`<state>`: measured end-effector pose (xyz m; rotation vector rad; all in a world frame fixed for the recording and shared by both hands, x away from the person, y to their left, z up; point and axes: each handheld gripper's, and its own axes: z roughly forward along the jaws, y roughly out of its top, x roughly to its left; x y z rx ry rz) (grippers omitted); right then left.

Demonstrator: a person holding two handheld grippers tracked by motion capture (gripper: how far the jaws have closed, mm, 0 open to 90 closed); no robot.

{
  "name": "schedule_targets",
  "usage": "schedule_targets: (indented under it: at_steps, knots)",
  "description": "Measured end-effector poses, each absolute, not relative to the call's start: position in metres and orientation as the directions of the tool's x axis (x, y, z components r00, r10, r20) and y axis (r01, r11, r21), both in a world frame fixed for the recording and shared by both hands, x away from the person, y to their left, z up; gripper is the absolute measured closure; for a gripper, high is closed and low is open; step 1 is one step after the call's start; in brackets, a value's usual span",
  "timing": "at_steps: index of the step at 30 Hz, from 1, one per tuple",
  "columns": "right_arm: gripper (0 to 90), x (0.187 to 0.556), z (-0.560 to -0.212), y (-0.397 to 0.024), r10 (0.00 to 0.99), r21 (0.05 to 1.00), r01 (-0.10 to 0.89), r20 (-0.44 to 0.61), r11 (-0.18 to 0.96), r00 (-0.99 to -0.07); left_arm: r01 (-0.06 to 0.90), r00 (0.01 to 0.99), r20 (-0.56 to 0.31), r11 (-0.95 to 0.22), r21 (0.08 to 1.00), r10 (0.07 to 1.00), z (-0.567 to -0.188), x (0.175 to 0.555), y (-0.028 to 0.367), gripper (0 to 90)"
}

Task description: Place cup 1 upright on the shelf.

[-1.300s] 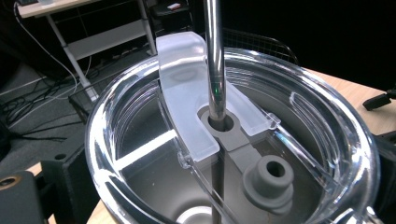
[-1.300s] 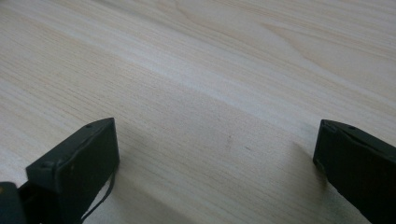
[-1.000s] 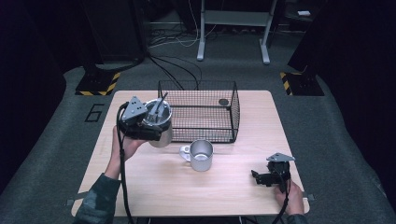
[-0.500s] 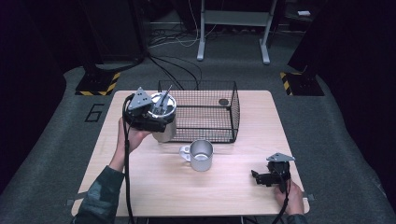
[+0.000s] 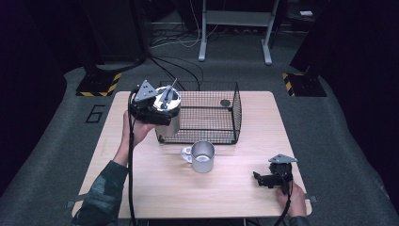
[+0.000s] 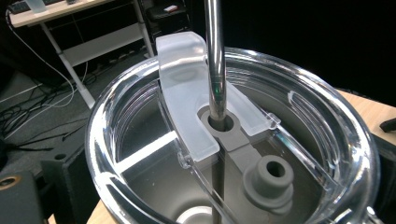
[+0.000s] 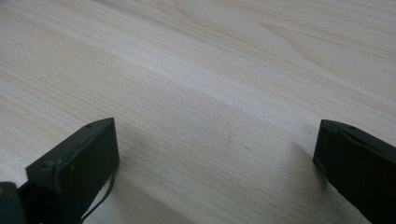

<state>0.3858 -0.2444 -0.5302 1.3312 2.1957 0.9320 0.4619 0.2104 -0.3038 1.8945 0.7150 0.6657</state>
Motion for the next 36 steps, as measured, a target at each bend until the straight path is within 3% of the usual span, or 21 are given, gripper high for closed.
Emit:
schedule_targets:
  at_steps: [36]
  knots:
    - [0.0, 0.386, -0.530, -0.245, 0.886, 0.720, 0.614, -0.002, 0.323, -0.463, 0.245, 0.631, 0.121, -0.345, 0.906, 0.766, -0.308, 0.517, 0.191, 4.2]
